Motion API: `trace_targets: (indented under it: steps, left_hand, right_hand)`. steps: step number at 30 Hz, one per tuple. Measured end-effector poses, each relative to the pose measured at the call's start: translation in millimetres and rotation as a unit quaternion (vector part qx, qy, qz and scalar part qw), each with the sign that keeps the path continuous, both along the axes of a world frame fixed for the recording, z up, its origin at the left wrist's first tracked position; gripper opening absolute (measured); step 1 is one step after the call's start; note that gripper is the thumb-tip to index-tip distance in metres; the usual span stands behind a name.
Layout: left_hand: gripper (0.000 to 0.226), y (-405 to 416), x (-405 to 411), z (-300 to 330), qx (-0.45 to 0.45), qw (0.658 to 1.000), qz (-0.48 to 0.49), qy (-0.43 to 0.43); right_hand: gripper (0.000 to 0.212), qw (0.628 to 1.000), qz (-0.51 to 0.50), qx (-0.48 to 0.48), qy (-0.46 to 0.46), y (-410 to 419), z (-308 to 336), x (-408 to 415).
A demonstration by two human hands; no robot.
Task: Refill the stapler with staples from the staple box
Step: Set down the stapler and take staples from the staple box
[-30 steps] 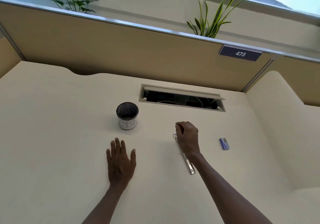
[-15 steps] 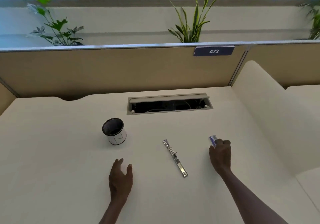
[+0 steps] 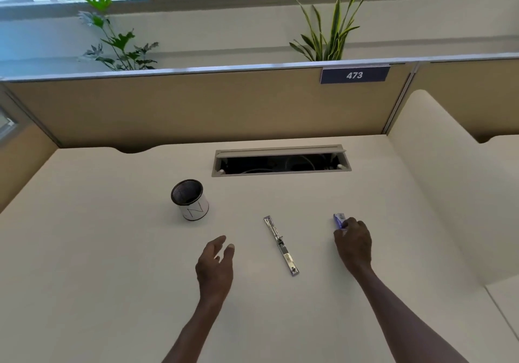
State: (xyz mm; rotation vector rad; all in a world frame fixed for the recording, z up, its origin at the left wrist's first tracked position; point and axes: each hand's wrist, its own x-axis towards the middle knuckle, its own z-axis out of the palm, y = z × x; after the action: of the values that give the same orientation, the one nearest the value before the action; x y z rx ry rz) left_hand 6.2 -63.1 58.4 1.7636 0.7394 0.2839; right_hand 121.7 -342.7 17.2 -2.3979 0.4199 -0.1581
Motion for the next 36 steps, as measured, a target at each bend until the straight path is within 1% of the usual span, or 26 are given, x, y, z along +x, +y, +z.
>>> trace_targets:
  steps: [4, 8, 11, 15, 17, 21, 24, 28, 31, 34, 36]
  left_hand:
    - [0.018, -18, 3, 9, -0.068, 0.997, -0.003, -0.024]
    - [0.022, -42, 8, 21, -0.187, 0.980, -0.042, -0.046]
    - [0.034, -64, 8, 32, -0.286, 0.951, -0.085, -0.079]
    - [0.049, -80, 2, 42, -0.382, 0.904, -0.143, -0.126]
    - [0.047, -81, -2, 45, -0.419, 0.883, -0.149, -0.149]
    - [0.045, -74, -6, 54, -0.465, 0.856, -0.135, -0.183]
    - [0.043, -70, -9, 61, -0.487, 0.841, -0.111, -0.207]
    - [0.030, -68, -8, 70, -0.512, 0.822, -0.099, -0.228]
    - [0.020, -64, -8, 74, -0.534, 0.806, -0.094, -0.236]
    - [0.019, -62, -7, 76, -0.545, 0.797, -0.093, -0.242]
    - [0.023, -62, -8, 78, -0.552, 0.792, -0.091, -0.244]
  right_hand:
    - [0.017, 0.996, 0.044, 0.039, -0.071, 18, 15, -18]
    - [0.019, 0.985, 0.094, 0.076, -0.127, 41, 45, -43]
    - [0.019, 0.967, 0.159, 0.101, -0.170, 52, 70, -66]
    - [0.019, 0.949, 0.231, 0.130, -0.172, 68, 97, -92]
    - [0.017, 0.942, 0.246, 0.150, -0.171, 73, 107, -100]
    - [0.017, 0.935, 0.249, 0.173, -0.186, 83, 122, -111]
    - [0.019, 0.926, 0.247, 0.201, -0.203, 90, 128, -118]
    - [0.019, 0.919, 0.246, 0.216, -0.222, 95, 134, -120]
    - [0.019, 0.918, 0.241, 0.209, -0.236, 98, 136, -121]
    - [0.023, 0.914, 0.243, 0.206, -0.252, 100, 136, -124]
    - [0.027, 0.912, 0.250, 0.196, -0.258, 100, 137, -126]
